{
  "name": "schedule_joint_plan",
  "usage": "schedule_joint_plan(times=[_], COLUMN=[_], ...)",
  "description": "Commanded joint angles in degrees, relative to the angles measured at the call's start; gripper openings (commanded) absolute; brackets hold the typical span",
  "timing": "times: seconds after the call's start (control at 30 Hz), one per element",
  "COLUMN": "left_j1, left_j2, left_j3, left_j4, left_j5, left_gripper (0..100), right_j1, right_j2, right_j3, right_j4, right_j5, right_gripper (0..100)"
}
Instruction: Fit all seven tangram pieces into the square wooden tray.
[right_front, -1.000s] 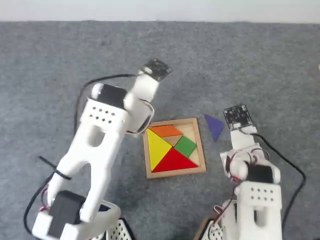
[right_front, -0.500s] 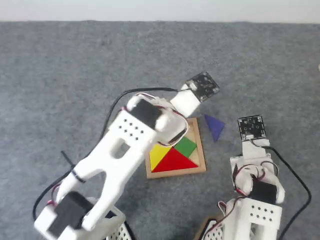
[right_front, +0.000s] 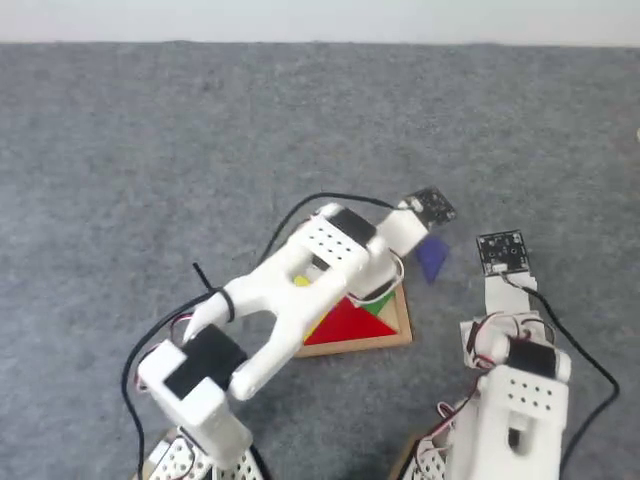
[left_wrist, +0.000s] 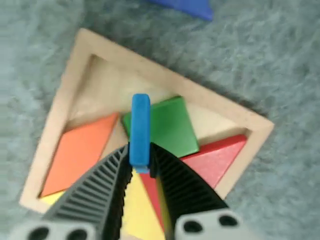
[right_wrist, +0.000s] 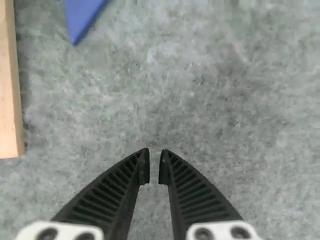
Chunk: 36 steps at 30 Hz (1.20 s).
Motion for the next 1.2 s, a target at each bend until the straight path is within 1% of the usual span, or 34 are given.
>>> schedule_joint_plan(times=[0.0,0.13,0.27,0.37,0.47,0.53,0.67,0.77,0.93,1.0,1.17], left_j1=[2.73,5.54,5.89,5.89,5.45,5.45,5.45,3.87,-0.09,-1.32,-1.58], left_j2=[0.26,0.53,0.70,0.70,0.18,0.18,0.18,0.26,0.70,0.70,0.18], left_j3=[-0.40,-0.48,-0.48,-0.48,-0.66,-0.66,-1.36,-2.95,-3.82,-4.00,-4.09], left_j4=[-0.70,-0.70,-0.70,0.53,1.41,1.32,1.23,1.32,1.14,0.88,1.14], left_j5=[2.55,2.73,4.75,5.71,10.55,11.43,11.87,14.24,14.15,12.48,11.52], left_gripper=[1,1,2,6,12,14,15,15,15,15,15], right_j1=[0.48,0.48,0.48,0.48,0.48,0.48,0.48,0.48,0.48,0.48,0.48], right_j2=[5.14,7.60,7.87,7.96,7.96,8.04,8.13,8.13,8.13,8.13,8.13], right_j3=[-4.22,-4.84,-4.84,-4.84,-4.84,-4.84,-4.84,-4.84,-4.84,-4.84,-4.84], right_j4=[-2.33,-3.12,-3.38,-3.47,-3.47,-3.47,-3.47,-3.47,-3.47,-3.47,-3.47], right_j5=[0.70,0.70,0.62,0.62,0.53,0.53,0.53,0.53,0.53,0.53,0.53], right_gripper=[5.3,5.3,5.3,5.3,5.3,5.3,5.3,5.3,5.3,5.3,5.3])
